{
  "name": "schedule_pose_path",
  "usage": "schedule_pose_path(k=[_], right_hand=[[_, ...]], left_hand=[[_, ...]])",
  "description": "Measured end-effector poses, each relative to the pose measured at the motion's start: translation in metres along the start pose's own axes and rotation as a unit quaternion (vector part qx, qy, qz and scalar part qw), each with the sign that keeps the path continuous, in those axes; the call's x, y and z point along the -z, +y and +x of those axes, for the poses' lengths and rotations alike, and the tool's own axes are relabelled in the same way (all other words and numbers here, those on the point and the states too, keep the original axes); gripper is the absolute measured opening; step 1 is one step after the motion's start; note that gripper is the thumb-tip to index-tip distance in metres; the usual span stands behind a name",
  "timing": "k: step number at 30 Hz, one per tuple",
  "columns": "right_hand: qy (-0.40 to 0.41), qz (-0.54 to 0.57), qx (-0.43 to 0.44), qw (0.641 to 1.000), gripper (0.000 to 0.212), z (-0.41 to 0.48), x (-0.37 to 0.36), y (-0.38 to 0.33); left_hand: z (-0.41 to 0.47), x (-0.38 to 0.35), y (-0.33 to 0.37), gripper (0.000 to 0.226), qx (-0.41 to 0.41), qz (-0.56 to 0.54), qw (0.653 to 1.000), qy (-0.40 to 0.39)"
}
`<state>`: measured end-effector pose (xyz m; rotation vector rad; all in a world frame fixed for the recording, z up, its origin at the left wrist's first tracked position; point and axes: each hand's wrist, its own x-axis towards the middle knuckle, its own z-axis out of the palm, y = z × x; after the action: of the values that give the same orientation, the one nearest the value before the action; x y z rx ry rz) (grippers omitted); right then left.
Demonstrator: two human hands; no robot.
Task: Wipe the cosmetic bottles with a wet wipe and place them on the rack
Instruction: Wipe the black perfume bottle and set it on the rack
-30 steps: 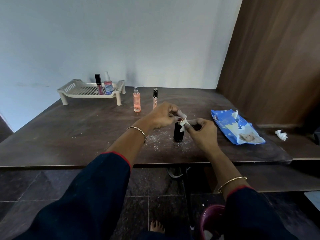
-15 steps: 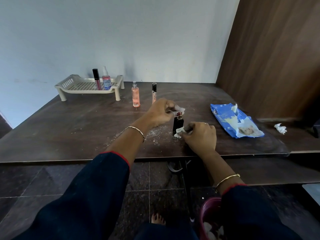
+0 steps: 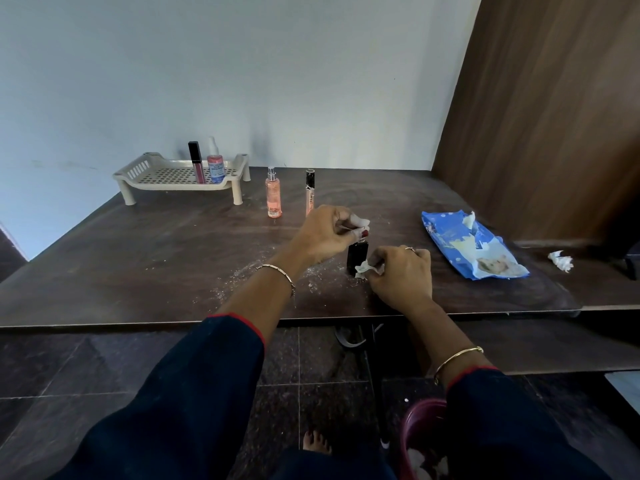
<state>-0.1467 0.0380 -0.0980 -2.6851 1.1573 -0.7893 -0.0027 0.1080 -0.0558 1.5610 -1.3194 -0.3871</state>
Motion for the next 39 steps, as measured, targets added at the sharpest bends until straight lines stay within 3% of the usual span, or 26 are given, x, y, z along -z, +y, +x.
schedule_pose_path(k=[4, 12, 16, 20, 23, 25, 29, 33, 39], right_hand=[[0.012, 0.022, -0.023, 0.999, 0.018, -0.002, -0.001, -0.005], [0.009, 0.038, -0.008, 0.999, 0.013, -0.021, 0.005, -0.007], [0.015, 0.149, -0.032, 0.988, 0.008, -0.039, 0.006, 0.001], [0.033, 0.292, -0.085, 0.952, 0.008, -0.048, 0.005, 0.008], [0.088, 0.344, -0.097, 0.93, 0.01, -0.046, 0.009, 0.003], [0.133, 0.36, -0.061, 0.921, 0.018, -0.045, 0.012, -0.006], [0.17, 0.262, 0.082, 0.947, 0.01, -0.044, 0.002, -0.019], [0.167, 0.143, 0.141, 0.965, 0.014, -0.053, -0.015, -0.012], [0.112, 0.13, 0.109, 0.979, 0.007, -0.052, -0.012, -0.012]], left_hand=[[-0.004, -0.008, 0.0, 0.018, 0.004, -0.014, 0.999, 0.042], [-0.028, 0.003, 0.003, 0.019, 0.022, -0.075, 0.996, 0.036], [-0.044, 0.008, 0.007, 0.021, 0.023, -0.101, 0.995, 0.007], [-0.048, 0.008, 0.011, 0.022, 0.023, -0.081, 0.996, -0.035], [-0.046, 0.008, 0.009, 0.025, 0.028, -0.068, 0.997, -0.028], [-0.046, 0.006, 0.007, 0.024, 0.029, -0.061, 0.998, -0.005], [-0.045, -0.001, 0.007, 0.024, 0.024, -0.064, 0.997, 0.028], [-0.044, 0.003, 0.008, 0.024, 0.028, -0.051, 0.998, 0.023], [-0.043, 0.005, 0.012, 0.025, 0.025, -0.044, 0.999, 0.011]])
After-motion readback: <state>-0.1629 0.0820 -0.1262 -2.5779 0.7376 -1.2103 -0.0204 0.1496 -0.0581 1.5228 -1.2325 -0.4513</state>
